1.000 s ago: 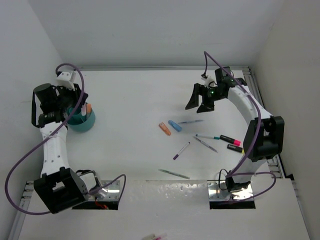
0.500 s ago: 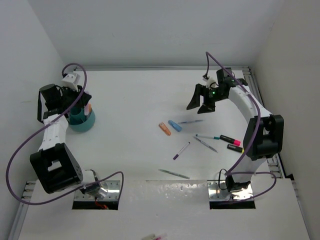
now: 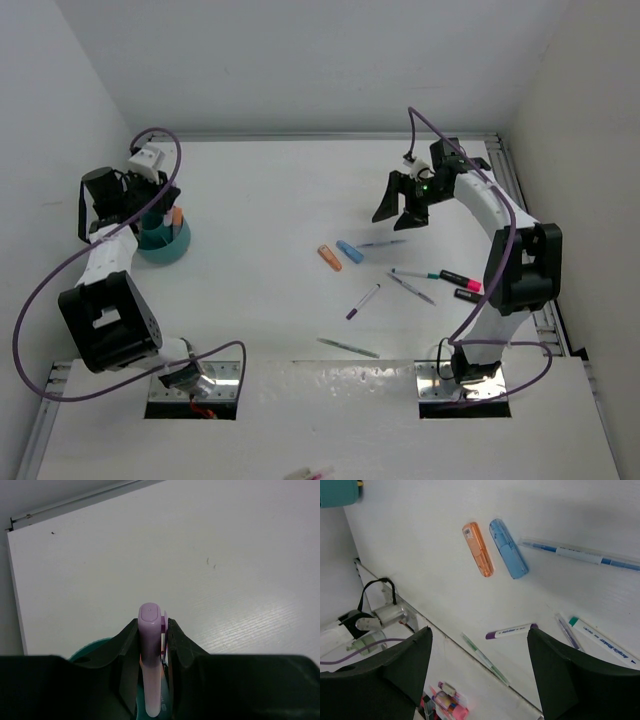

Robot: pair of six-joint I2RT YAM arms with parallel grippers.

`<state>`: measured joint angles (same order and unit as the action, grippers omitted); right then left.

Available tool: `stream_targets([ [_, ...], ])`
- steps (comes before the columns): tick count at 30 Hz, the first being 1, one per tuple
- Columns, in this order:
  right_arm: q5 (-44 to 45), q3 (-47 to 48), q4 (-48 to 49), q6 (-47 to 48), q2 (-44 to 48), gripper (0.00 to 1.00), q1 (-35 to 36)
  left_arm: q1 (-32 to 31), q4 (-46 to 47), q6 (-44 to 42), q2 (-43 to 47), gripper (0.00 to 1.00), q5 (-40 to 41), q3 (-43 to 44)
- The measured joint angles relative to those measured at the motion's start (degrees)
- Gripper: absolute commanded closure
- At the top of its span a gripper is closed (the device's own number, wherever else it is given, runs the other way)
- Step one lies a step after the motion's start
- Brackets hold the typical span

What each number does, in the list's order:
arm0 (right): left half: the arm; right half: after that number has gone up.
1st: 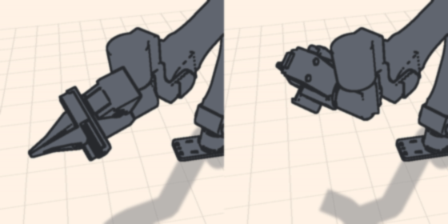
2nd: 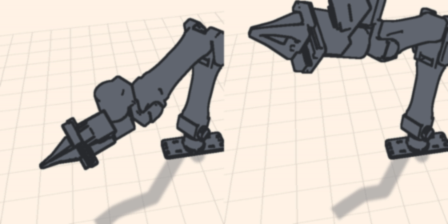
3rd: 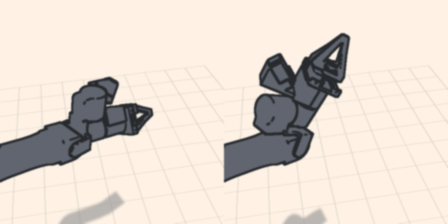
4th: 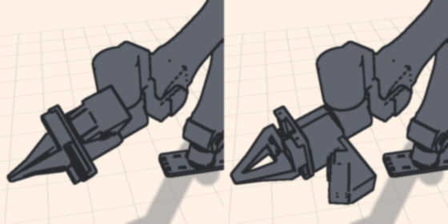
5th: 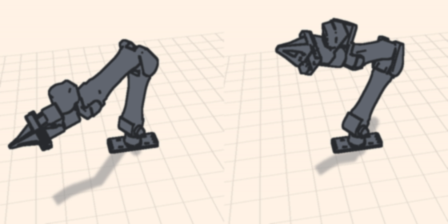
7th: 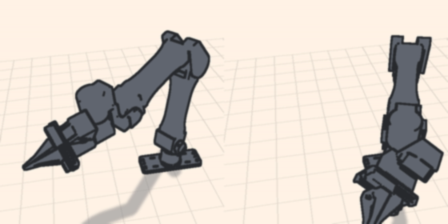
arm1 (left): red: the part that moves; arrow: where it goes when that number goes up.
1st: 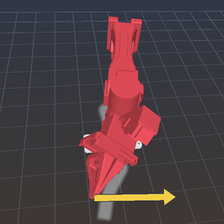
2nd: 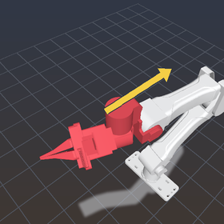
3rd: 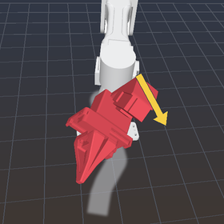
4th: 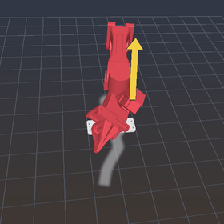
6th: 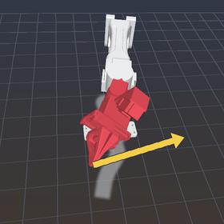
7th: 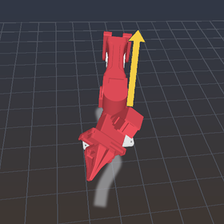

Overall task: Sort the stationery into containers
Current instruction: Place the pen in the storage box, then pick up the pen from the center of the board.

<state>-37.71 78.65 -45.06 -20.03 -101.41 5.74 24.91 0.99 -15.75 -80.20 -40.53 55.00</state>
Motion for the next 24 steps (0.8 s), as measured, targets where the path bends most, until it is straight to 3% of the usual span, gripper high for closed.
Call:
stream_targets([
  [6, 0.02, 0.00, -0.02, 0.33, -0.02, 0.25, 0.00, 0.61, 1.49, -0.15, -1.97, 0.92, 0.00, -0.09],
  [8, 0.02, 0.00, -0.02, 0.39, -0.02, 0.24, 0.00, 0.70, 1.97, -0.07, -1.99, 0.82, 0.00, -0.24],
  [9, 0.02, 0.00, -0.02, 0.42, -0.02, 0.24, 0.00, 0.72, 2.27, -0.04, -1.99, 0.66, -0.02, -0.28],
  [11, 0.04, 0.00, -0.02, 0.42, -0.04, 0.24, 0.00, 0.76, 2.56, 0.24, -1.99, 0.57, -0.17, -0.31],
  [16, 0.48, 0.04, -0.04, 1.01, -0.28, 0.26, 0.02, 2.05, 2.51, 1.75, -1.84, 0.51, -1.60, -0.31],
  [24, 6.29, 0.46, -0.04, 3.93, -0.35, 0.35, 1.86, 2.62, 2.03, 4.92, 3.61, 0.51, -4.50, 0.81],
])
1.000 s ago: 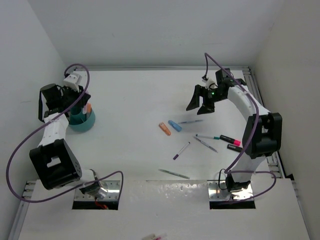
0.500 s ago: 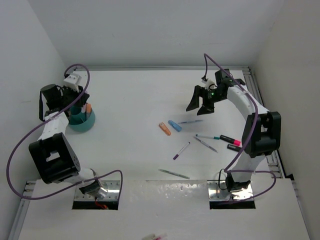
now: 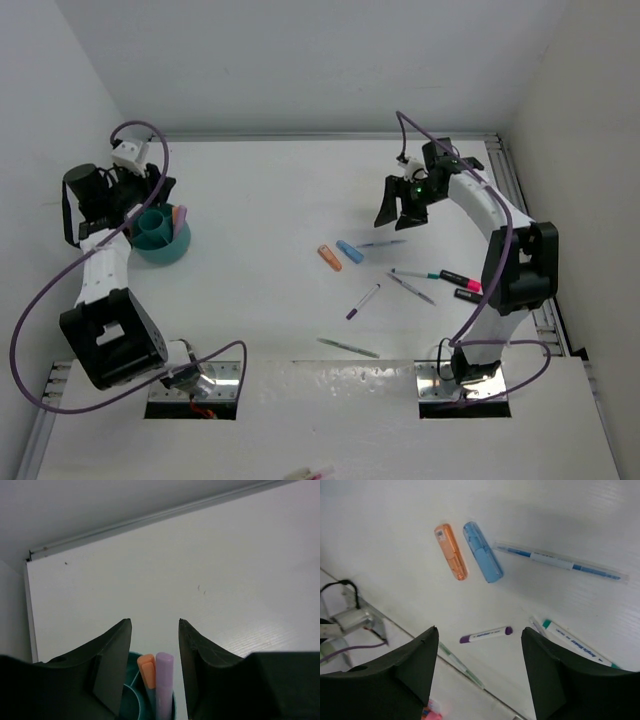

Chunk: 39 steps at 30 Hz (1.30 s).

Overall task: Sort the stationery into containers
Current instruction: Pick up the pen from the center of the board.

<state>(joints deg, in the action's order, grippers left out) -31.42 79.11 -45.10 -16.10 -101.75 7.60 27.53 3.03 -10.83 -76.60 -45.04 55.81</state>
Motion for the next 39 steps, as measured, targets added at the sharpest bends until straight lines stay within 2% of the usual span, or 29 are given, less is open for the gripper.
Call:
stream_targets([
  [5, 5.99, -0.04, 0.33, 3.19, 0.13, 0.47, 3.69, 0.22, -0.46, 1.38, 5.73, 0.52, -2.38, 1.60],
  [12, 17.05, -0.61, 3.08, 8.31, -0.02, 0.54, 12.00, -0.76, -8.96, -2.23, 10.40, 0.51, -4.59, 4.37],
  [17, 24.22, 0.37, 5.66, 11.52, -4.00, 0.54, 16.24, -1.53, -15.43, -5.53, 10.45, 0.50, -4.70, 4.85],
  [25, 32.39, 5.22, 5.38, 26.67, -13.99, 0.51, 15.56, -3.23, -26.25, -14.93, 10.78, 0.45, -6.69, 6.19],
  [30, 32.63, 6.27, 3.21, 34.67, -14.60, 0.51, 13.68, -5.77, -31.56, -20.41, 10.73, 0.45, -7.91, 7.37],
  [39, 30.97, 7.41, -0.70, 43.82, -17.27, 0.52, 12.02, -8.81, -34.29, -23.02, 10.69, 0.45, -7.61, 7.37],
])
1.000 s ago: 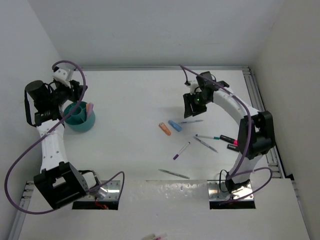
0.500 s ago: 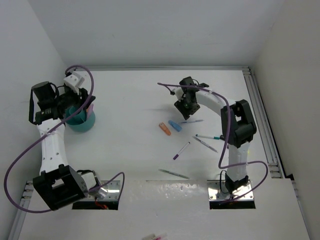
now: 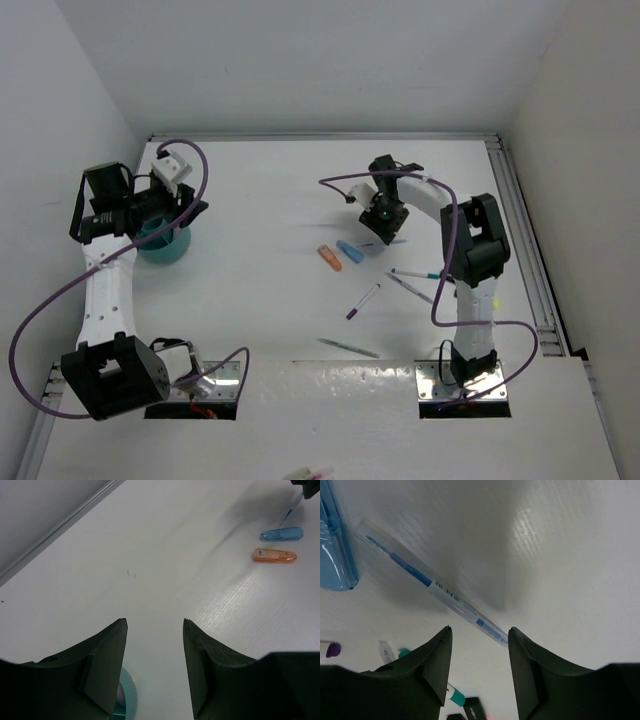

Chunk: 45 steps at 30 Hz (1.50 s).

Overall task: Sort the stationery into containers
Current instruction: Pick up the pen from the center of the board.

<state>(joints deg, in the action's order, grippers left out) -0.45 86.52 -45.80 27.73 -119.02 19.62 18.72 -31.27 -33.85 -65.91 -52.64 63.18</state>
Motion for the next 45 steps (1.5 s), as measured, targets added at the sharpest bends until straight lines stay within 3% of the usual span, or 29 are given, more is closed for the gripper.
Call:
stream_targets([
  [13, -1.44, 1.07, -2.43, 5.51, -4.39, 0.66, -1.33, -2.69, 0.68, 0.04, -0.11, 0.45, 1.84, -0.24],
  [16, -1.14, 1.16, -2.45, 6.45, -4.48, 0.79, -1.36, -2.97, 1.44, 0.35, -0.11, 0.45, 2.27, -0.70],
  [17, -0.96, 1.16, -2.38, 6.86, -4.48, 0.88, -1.40, -3.08, 1.79, 0.66, -0.11, 0.45, 2.38, -0.79],
  [20, 0.42, 1.16, -2.03, 8.02, -4.48, 0.99, -1.36, -3.58, 3.39, 1.84, -0.11, 0.46, 2.69, -0.81],
  [25, 1.99, 1.16, -0.79, 8.17, -4.26, 1.00, -2.64, -5.05, 7.76, 5.25, -0.11, 0.46, 3.19, -1.29],
  [30, 0.81, 3.04, -0.59, 3.26, -2.71, 1.00, -5.07, -7.34, 15.52, 18.34, -0.11, 0.46, 3.56, -1.57],
  [35, -9.51, 6.80, 0.55, -9.86, 6.82, 1.00, -4.74, -11.69, 25.07, 37.64, -0.02, 0.45, 4.66, -2.25],
  [39, -19.56, 5.88, 5.64, -21.46, 17.46, 1.00, -0.87, -15.54, 30.71, 51.21, 0.02, 0.42, 5.77, -4.55],
  [45, -29.11, 3.80, 11.45, -31.08, 22.88, 1.00, 8.33, -20.52, 33.27, 59.25, -2.10, 0.40, 7.85, -4.72],
])
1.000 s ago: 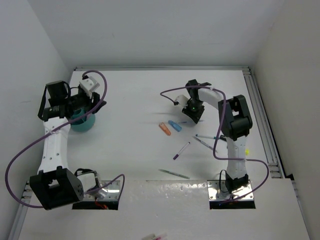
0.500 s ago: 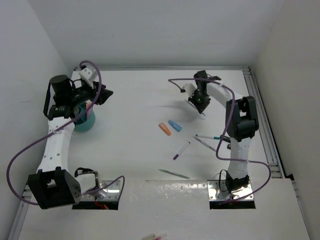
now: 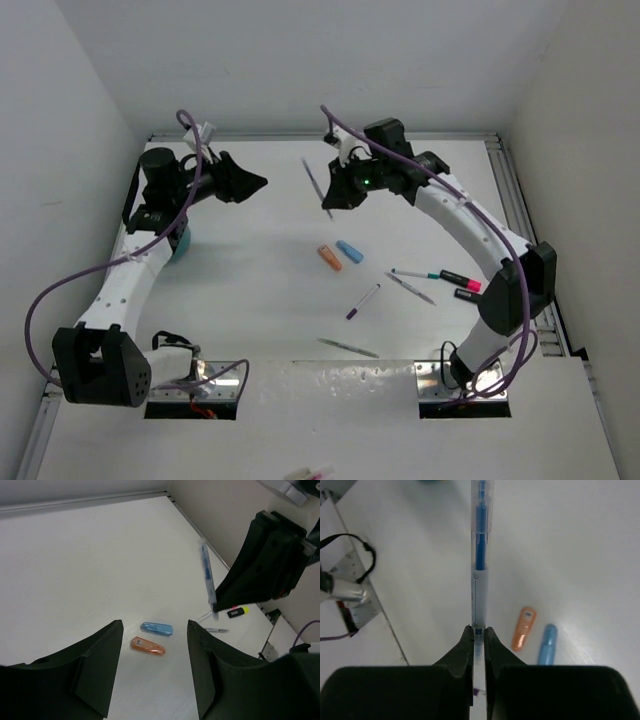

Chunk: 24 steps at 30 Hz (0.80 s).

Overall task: Sort the stationery into containers
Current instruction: Pick up the pen from the center of the board.

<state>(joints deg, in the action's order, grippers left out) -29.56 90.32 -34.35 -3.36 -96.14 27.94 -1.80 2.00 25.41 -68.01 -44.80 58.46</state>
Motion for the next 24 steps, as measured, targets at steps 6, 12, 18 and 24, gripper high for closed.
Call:
stream_targets([
  [6, -2.40, -0.04, 0.00, -2.78, -1.49, 1.00, 5.70, -2.25, 1.55, 2.43, -2.36, 0.39, 0.00, 0.00],
  [12, -2.54, 0.26, -0.74, -2.95, -4.02, 1.00, 8.44, -3.21, 4.96, 5.05, -3.58, 0.40, -1.68, -0.15],
  [18, -2.32, 1.60, -1.38, -2.97, -5.20, 1.00, 9.84, -4.31, 7.13, 6.69, -5.66, 0.42, -3.10, -0.55],
  [24, -1.97, 4.07, -1.66, -3.19, -5.40, 1.00, 10.67, -5.16, 7.39, 7.10, -6.25, 0.52, -3.45, -1.38],
])
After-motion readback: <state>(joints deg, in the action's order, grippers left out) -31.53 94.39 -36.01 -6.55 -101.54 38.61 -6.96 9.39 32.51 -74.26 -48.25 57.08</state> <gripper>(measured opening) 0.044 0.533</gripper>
